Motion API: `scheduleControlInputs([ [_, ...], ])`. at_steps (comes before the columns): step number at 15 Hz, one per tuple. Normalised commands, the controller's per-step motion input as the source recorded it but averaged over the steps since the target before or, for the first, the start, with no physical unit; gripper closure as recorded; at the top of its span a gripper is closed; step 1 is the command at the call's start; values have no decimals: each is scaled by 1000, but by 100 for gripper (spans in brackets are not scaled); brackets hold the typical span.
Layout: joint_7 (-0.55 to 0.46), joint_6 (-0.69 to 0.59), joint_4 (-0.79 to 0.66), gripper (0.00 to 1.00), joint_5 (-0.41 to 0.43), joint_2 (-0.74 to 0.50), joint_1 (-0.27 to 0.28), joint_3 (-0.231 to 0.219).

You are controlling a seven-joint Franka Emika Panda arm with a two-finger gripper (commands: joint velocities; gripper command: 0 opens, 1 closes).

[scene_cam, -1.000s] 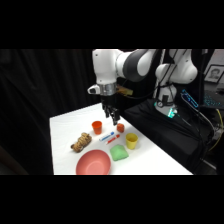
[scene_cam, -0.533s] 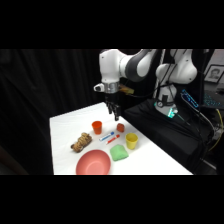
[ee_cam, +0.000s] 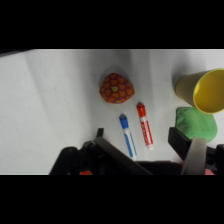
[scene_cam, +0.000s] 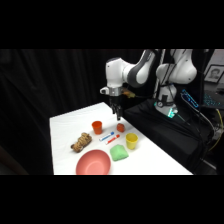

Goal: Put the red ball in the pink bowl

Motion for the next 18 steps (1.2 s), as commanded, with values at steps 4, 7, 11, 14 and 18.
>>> scheduleControlInputs([
  [4,-73,342,-198,0,231,-6,-15,4],
  [7,-120,366,-190,0,294,16,12,34],
  [11,-133,370,-160,0,245,74,15,52],
  [14,-109,382,-64,0,207,195,15,83],
  [18,-59,449,26,0,172,300,-21,115],
])
